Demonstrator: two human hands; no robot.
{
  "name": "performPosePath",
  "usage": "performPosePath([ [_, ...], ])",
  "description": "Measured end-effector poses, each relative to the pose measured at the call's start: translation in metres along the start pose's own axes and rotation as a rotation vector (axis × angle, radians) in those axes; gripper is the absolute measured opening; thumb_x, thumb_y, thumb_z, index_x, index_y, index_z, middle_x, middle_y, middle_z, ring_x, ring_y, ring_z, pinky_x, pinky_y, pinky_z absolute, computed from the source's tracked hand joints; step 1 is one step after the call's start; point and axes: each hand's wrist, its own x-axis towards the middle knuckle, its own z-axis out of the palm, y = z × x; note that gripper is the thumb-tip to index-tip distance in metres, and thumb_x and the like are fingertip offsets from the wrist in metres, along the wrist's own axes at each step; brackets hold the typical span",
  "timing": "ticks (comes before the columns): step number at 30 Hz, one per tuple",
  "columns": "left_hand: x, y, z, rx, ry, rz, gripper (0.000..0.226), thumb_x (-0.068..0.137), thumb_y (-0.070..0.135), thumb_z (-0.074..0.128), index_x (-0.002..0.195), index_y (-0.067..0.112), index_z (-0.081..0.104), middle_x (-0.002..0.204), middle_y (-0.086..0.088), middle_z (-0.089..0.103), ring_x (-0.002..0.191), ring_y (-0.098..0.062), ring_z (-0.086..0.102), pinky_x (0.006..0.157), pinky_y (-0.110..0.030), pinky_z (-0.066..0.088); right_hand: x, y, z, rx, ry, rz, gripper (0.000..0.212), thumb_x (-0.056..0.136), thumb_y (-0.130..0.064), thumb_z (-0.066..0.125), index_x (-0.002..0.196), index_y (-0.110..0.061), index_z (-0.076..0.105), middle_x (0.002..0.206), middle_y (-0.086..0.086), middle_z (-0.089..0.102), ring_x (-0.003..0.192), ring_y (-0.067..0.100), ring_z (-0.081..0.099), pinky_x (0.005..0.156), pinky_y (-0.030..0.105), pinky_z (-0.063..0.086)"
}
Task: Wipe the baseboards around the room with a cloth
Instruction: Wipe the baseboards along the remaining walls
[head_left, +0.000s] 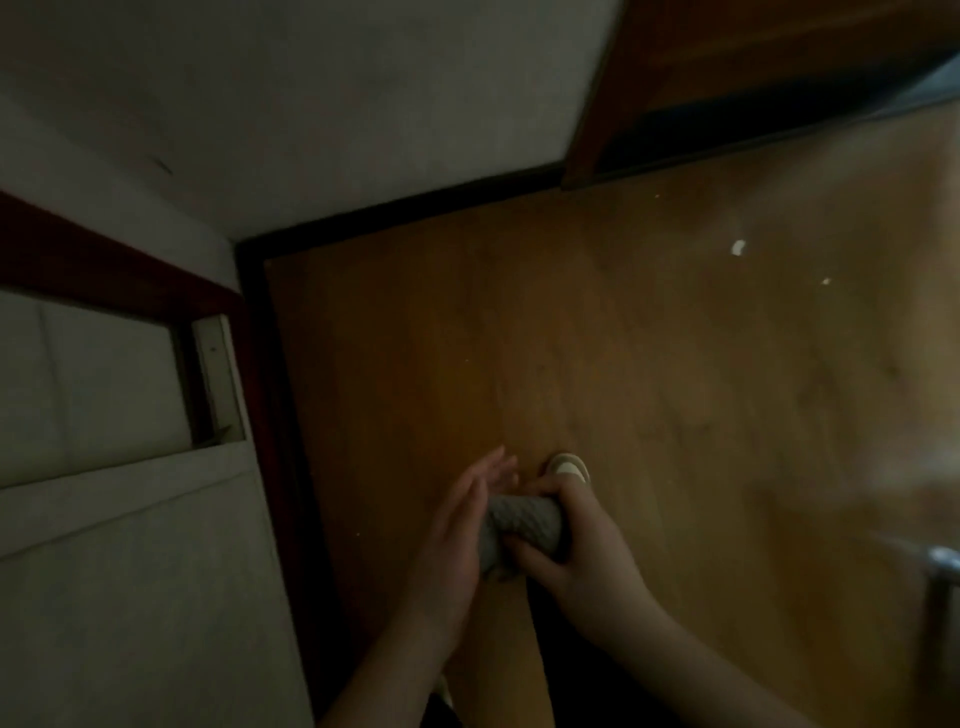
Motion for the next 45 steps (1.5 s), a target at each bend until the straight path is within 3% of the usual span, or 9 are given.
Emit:
performPosePath([
  [6, -0.11, 0.135, 0.059, 0.287, -0.012, -0.085, 0.055, 0.073, 0.091, 0.041, 0.123, 0.068, 0.05, 0.13, 0.032, 0.057, 0.123, 0.01, 0.051, 0.095, -0.015, 0.045, -0.078, -0.122, -0.083, 0.027, 0.121, -0.025, 0.059, 0.076, -0.02, 0.08, 0.102, -0.062, 0.047, 0.109, -0.028, 0.051, 0.104, -0.005, 0.054, 0.083, 0.006, 0.042],
  [9, -0.141, 0.196, 0.1, 0.421, -0.032, -0.104, 0.057, 0.079, 0.082, 0.04, 0.124, 0.05, 0.055, 0.125, 0.019, 0.063, 0.12, -0.005, 0.058, 0.104, -0.033, 0.048, -0.107, -0.173, -0.14, 0.137, 0.162, -0.081, 0.049, 0.076, -0.017, 0.075, 0.107, -0.049, 0.053, 0.116, -0.018, 0.053, 0.109, -0.001, 0.053, 0.088, 0.007, 0.041],
  [12, -0.157, 0.243, 0.136, 0.383, -0.022, -0.124, 0.059, 0.078, 0.076, 0.049, 0.121, 0.036, 0.059, 0.12, 0.005, 0.068, 0.113, -0.016, 0.064, 0.101, -0.045, 0.051, -0.124, -0.208, -0.188, 0.345, 0.118, -0.092, 0.037, 0.081, -0.035, 0.069, 0.116, -0.038, 0.059, 0.128, -0.012, 0.053, 0.12, 0.003, 0.052, 0.095, 0.016, 0.045],
  [15, -0.168, 0.281, 0.159, 0.328, -0.016, -0.094, 0.07, 0.074, 0.072, 0.059, 0.127, 0.026, 0.061, 0.116, 0.005, 0.07, 0.101, -0.01, 0.07, 0.088, -0.029, 0.058, -0.136, -0.236, -0.223, 0.578, 0.12, -0.04, 0.037, 0.083, -0.049, 0.066, 0.119, -0.039, 0.061, 0.124, -0.015, 0.06, 0.117, 0.013, 0.059, 0.088, 0.029, 0.054],
  [21, -0.197, 0.329, 0.162, 0.266, 0.01, 0.103, 0.046, 0.073, 0.053, 0.079, 0.115, 0.046, 0.063, 0.12, 0.011, 0.066, 0.11, -0.006, 0.065, 0.086, -0.025, 0.056, -0.149, -0.272, -0.266, 0.489, -0.046, 0.027, 0.049, 0.081, -0.051, 0.069, 0.127, -0.049, 0.052, 0.128, -0.012, 0.06, 0.117, 0.009, 0.06, 0.097, 0.036, 0.054],
  [29, -0.198, 0.376, 0.155, 0.409, -0.138, 0.011, 0.101, 0.054, 0.09, 0.067, 0.134, 0.029, 0.056, 0.122, 0.005, 0.068, 0.107, -0.006, 0.067, 0.082, -0.022, 0.055, -0.137, -0.325, -0.293, 0.38, -0.149, 0.019, 0.055, 0.084, -0.011, 0.074, 0.132, -0.03, 0.055, 0.123, -0.005, 0.064, 0.111, 0.011, 0.064, 0.094, 0.037, 0.055],
  [36, -0.168, 0.409, 0.164, 0.458, -0.145, 0.228, 0.035, 0.092, 0.055, 0.056, 0.107, 0.025, 0.068, 0.098, 0.009, 0.073, 0.091, -0.005, 0.07, 0.069, -0.018, 0.054, -0.118, -0.352, -0.306, 0.436, -0.055, 0.091, 0.045, 0.083, -0.008, 0.071, 0.121, -0.03, 0.062, 0.115, -0.005, 0.067, 0.105, 0.013, 0.066, 0.089, 0.038, 0.057],
  [41, -0.148, 0.431, 0.175, 0.525, -0.142, 0.423, 0.05, 0.099, 0.056, 0.039, 0.103, 0.016, 0.07, 0.09, 0.0, 0.073, 0.084, -0.008, 0.07, 0.068, -0.027, 0.057, -0.108, -0.362, -0.318, 0.595, 0.046, 0.101, 0.04, 0.085, -0.007, 0.068, 0.119, -0.028, 0.067, 0.114, -0.002, 0.069, 0.108, 0.019, 0.066, 0.085, 0.034, 0.056],
  [45, -0.122, 0.453, 0.188, 0.509, -0.149, 0.331, 0.05, 0.093, 0.062, 0.038, 0.089, 0.025, 0.071, 0.083, 0.005, 0.074, 0.08, -0.009, 0.072, 0.063, -0.025, 0.057, -0.108, -0.362, -0.326, 0.806, 0.141, 0.123, 0.041, 0.08, -0.005, 0.067, 0.116, -0.023, 0.07, 0.118, 0.008, 0.068, 0.109, 0.027, 0.066, 0.084, 0.035, 0.056],
])
